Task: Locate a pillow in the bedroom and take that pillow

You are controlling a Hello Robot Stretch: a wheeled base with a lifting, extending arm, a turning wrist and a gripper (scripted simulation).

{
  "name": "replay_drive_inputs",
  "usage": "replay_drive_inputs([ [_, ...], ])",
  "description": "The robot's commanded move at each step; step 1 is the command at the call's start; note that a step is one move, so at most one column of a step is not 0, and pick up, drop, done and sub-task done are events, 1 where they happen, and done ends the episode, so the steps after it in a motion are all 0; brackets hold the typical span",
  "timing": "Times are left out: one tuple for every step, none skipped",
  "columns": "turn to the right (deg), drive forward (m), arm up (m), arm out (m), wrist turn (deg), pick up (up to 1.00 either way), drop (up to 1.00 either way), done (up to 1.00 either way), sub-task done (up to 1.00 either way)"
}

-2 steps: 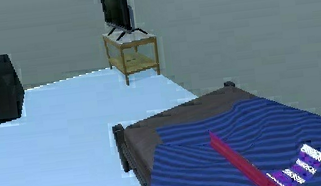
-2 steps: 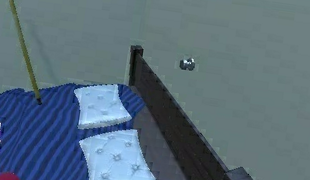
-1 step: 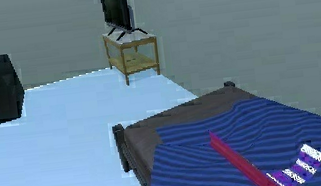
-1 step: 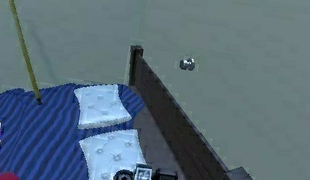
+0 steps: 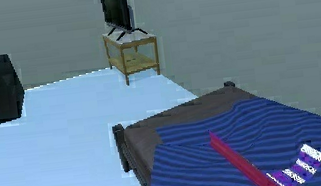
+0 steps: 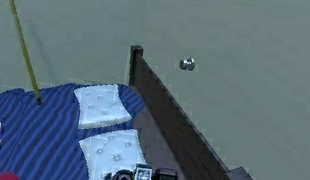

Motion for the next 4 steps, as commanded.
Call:
replay_drive_inputs([
  [0.0, 0.0, 0.0, 0.0, 45.0, 0.0, 0.0, 0.0, 0.0],
  [0.0, 0.0, 0.0, 0.0, 45.0, 0.0, 0.0, 0.0, 0.0],
  [0.0, 0.0, -0.3, 0.0, 0.0, 0.0, 0.0, 0.0, 0.0],
  [0.0, 0.0, 0.0, 0.0, 0.0, 1.0, 0.0, 0.0, 0.0],
])
